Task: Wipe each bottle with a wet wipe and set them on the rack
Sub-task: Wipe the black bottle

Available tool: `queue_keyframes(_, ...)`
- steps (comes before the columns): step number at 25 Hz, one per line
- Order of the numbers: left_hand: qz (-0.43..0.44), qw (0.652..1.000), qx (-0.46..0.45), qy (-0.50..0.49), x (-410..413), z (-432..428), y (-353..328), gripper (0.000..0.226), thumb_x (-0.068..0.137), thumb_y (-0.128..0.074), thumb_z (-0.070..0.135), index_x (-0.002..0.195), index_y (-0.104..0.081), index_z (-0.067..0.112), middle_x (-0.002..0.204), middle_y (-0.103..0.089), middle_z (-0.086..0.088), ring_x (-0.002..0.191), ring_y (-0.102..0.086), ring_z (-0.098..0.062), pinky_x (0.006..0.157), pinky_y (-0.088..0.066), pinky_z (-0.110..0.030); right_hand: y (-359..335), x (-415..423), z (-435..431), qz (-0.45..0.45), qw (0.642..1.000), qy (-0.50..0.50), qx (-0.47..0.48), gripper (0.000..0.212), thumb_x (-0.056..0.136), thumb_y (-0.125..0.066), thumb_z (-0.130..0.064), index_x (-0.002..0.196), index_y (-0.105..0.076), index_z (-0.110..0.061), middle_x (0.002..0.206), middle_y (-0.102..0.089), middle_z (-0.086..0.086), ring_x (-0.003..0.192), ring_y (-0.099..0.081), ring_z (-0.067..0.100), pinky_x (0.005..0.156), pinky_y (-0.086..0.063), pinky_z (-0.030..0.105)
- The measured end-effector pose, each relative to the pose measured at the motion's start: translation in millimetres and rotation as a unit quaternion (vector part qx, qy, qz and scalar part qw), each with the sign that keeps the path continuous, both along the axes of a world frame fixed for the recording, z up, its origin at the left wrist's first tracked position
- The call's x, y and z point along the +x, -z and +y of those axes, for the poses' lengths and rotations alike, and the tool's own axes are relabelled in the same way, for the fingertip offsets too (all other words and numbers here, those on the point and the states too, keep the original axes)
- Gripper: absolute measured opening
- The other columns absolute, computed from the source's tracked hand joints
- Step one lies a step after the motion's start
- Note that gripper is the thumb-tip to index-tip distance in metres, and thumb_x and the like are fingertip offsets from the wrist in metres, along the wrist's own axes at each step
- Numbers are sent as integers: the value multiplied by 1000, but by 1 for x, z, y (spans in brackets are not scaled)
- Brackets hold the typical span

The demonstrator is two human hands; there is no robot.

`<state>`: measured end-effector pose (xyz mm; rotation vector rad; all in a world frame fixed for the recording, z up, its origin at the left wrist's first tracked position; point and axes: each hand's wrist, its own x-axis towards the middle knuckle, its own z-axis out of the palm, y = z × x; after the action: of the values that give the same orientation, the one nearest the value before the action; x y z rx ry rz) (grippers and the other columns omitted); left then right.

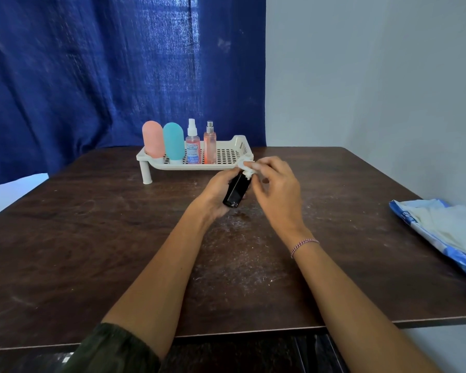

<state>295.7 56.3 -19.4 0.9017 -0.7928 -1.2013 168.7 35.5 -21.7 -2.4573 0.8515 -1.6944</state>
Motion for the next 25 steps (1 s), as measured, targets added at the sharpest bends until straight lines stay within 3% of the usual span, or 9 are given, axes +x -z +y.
queue_keyframes(3, 34, 999, -15, -14, 3, 0, -1, 23, 100, -40, 19, 103, -62, 14, 83, -65, -3, 67, -58, -11, 53, -46, -21, 0, 3, 0, 16, 998, -53, 38, 26, 85, -60, -2, 109, -67, -7, 106, -59, 4, 99, -57, 17, 80, -55, 34)
queue_keyframes(6, 109, 994, -29, 3, 9, 0, -4, 42, 103, -32, 22, 92, -70, 8, 85, -71, -7, 71, -68, -14, 59, -55, -26, 2, 5, 4, 64, 988, -131, 56, 26, 84, -60, 0, 109, -67, -6, 106, -57, 4, 111, -54, 15, 88, -53, 34)
queue_keyframes(9, 161, 986, -31, -4, 13, 1, -4, 35, 103, -32, 24, 109, -59, 2, 91, -68, -12, 73, -70, -18, 58, -57, -27, 1, 5, 7, 103, 981, -155, 60, 28, 84, -60, 0, 111, -67, -7, 102, -56, 4, 101, -55, 12, 88, -52, 30)
queue_keyframes(14, 110, 993, -20, -22, 9, 0, -2, 29, 102, -33, 21, 107, -58, 9, 96, -65, -8, 78, -62, -16, 64, -51, -27, -3, 0, 2, 61, 992, -91, 70, 27, 85, -59, 2, 110, -66, -2, 105, -57, 7, 103, -56, 16, 86, -54, 34)
queue_keyframes(17, 79, 996, -22, -20, 7, -1, -1, 27, 102, -34, 20, 109, -58, 10, 94, -65, -7, 77, -59, -15, 62, -48, -25, -1, 3, 5, 68, 994, -65, 50, 29, 85, -58, 3, 113, -64, -3, 111, -55, 9, 110, -53, 18, 95, -50, 34)
queue_keyframes(21, 124, 991, -35, -22, 11, 0, -3, 29, 102, -34, 19, 102, -61, 8, 85, -72, -7, 76, -69, -16, 64, -57, -26, 2, 8, 11, 118, 989, -84, 23, 28, 86, -59, -5, 114, -63, -2, 114, -52, 10, 118, -46, 18, 104, -41, 29)
queue_keyframes(25, 160, 985, -18, -55, 18, 0, -4, 30, 101, -39, 23, 96, -64, 7, 86, -73, -11, 73, -71, -19, 60, -59, -28, 3, 13, 17, 141, 980, -138, 20, 20, 85, -65, -14, 103, -70, -6, 105, -56, 5, 104, -48, 13, 93, -43, 23)
